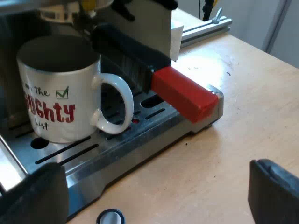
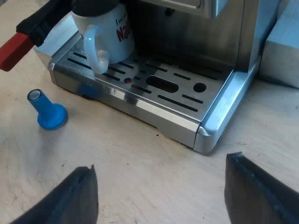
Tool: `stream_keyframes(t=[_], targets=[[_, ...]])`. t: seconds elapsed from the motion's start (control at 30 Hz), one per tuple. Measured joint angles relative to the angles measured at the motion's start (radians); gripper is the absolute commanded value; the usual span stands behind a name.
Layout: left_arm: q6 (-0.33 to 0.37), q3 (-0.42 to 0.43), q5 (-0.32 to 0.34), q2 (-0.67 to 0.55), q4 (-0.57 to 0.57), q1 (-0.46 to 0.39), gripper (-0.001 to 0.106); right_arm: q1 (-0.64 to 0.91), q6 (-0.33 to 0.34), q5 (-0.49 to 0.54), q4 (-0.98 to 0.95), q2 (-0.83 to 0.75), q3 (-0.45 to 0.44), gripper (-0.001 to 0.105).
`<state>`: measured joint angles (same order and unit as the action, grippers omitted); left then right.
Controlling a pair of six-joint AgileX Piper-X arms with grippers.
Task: Remove mug from coffee machine
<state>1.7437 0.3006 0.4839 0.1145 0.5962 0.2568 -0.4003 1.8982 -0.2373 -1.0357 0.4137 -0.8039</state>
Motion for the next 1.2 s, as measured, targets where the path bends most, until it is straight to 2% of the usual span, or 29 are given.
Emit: stream_keyframes(t=[0.37,0.57,0.67,0.83,1.03,1.2], targets=[[0.0,-0.009,0.0,0.0,-0.03,0.0,0.08,0.0,0.0,-0.007,0.179,0.003,0.12,0.059],[0.0,-0.009,0.0,0.0,-0.03,0.0,0.08,0.0,0.0,-0.15,0.36,0.003,0.25,0.059],[0.0,-0.009,0.0,0.0,-0.03,0.0,0.08,0.0,0.0,-0.161,0.415,0.003,0.289,0.059],[0.0,-0.009,0.0,0.0,-0.03,0.0,0.08,-0.008,0.0,-0.161,0.491,0.003,0.339,0.059],[0.0,-0.009,0.0,0.0,-0.03,0.0,0.08,-0.106,0.0,-0.157,0.595,0.018,0.398,0.059],[0.0,-0.009,0.0,0.0,-0.03,0.0,0.08,-0.23,0.0,-0.061,0.697,0.079,0.442,0.059]])
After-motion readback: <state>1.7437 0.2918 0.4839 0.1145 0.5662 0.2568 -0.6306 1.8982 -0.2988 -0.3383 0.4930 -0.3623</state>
